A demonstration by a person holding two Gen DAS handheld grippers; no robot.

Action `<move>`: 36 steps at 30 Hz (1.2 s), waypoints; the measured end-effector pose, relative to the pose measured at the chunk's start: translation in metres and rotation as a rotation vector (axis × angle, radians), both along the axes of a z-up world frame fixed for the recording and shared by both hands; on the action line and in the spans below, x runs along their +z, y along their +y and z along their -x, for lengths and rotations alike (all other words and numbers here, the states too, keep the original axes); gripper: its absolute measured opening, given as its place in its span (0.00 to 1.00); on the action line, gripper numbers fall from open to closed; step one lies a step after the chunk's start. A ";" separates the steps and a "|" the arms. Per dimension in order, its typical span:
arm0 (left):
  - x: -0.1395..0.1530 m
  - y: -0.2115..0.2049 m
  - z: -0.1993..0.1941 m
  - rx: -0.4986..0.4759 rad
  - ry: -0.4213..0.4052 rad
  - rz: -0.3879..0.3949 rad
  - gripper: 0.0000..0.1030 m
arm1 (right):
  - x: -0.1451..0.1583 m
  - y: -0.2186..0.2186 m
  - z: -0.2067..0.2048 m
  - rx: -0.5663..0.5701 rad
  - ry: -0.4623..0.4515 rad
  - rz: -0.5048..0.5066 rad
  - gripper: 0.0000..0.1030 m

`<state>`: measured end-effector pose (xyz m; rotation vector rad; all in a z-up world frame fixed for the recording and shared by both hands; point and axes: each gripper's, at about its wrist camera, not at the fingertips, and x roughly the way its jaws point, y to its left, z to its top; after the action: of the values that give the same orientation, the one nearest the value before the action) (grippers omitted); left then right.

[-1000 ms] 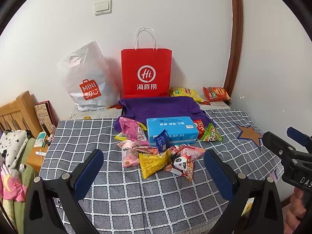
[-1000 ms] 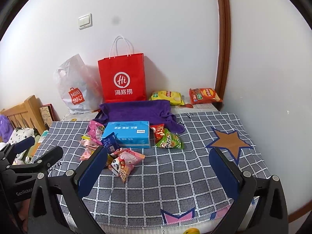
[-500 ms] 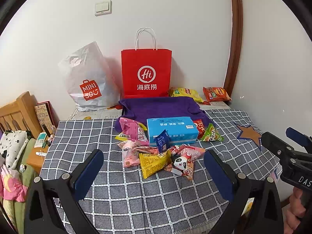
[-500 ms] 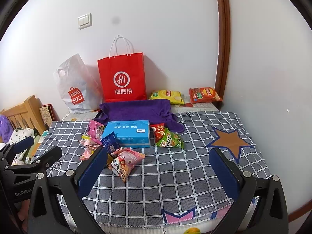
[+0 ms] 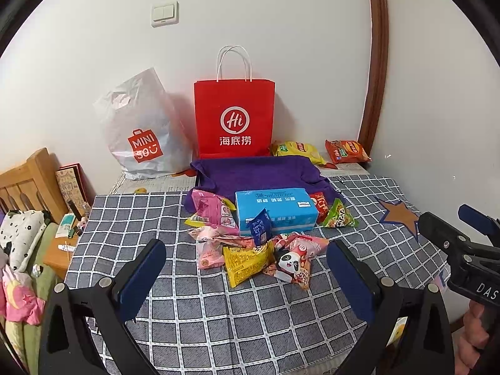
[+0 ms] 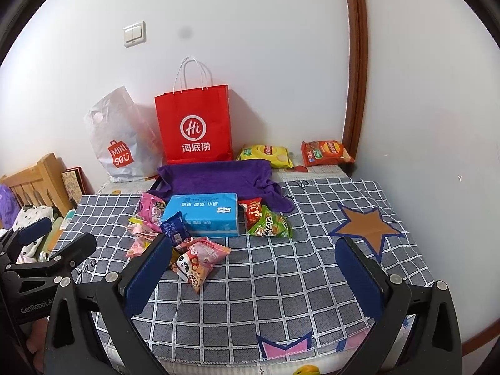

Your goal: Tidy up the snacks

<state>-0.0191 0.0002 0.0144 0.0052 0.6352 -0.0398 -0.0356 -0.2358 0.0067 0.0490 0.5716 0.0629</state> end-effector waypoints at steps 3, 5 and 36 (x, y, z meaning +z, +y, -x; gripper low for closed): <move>0.001 -0.001 0.000 -0.002 -0.001 0.000 1.00 | 0.000 0.000 0.001 0.001 -0.002 -0.001 0.99; 0.000 -0.001 0.001 -0.003 -0.001 0.001 1.00 | 0.000 0.000 0.000 0.000 -0.002 0.000 0.99; -0.005 0.000 -0.021 -0.017 0.023 0.000 1.00 | -0.006 0.006 -0.022 0.029 0.018 -0.032 0.99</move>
<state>0.0019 -0.0003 0.0098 0.0106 0.6584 -0.0566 -0.0137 -0.2298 0.0004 0.0723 0.5889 0.0996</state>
